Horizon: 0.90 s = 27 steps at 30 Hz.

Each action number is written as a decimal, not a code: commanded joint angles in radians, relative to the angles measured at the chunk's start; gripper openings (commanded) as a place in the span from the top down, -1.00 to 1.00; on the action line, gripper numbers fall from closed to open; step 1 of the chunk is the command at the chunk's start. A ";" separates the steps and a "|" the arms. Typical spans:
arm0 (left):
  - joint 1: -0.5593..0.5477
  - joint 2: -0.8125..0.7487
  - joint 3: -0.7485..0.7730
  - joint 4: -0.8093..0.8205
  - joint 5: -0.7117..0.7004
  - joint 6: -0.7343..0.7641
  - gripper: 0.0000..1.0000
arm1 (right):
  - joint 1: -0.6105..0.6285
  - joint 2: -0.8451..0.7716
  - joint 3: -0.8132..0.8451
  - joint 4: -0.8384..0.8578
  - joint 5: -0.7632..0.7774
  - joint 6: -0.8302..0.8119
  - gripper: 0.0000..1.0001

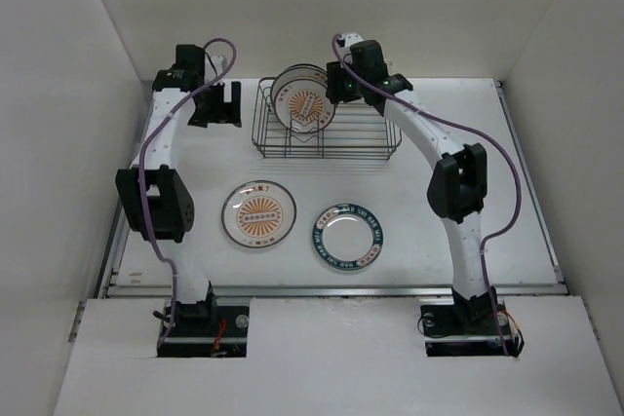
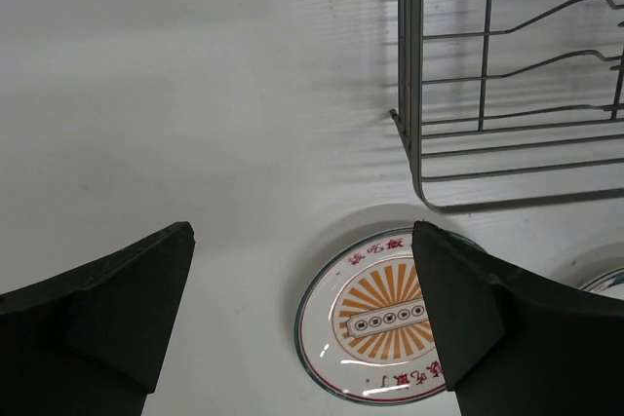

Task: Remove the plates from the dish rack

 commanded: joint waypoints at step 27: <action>-0.095 0.247 0.091 0.087 0.016 -0.088 -0.62 | 0.007 0.075 0.040 0.212 -0.013 -0.062 1.00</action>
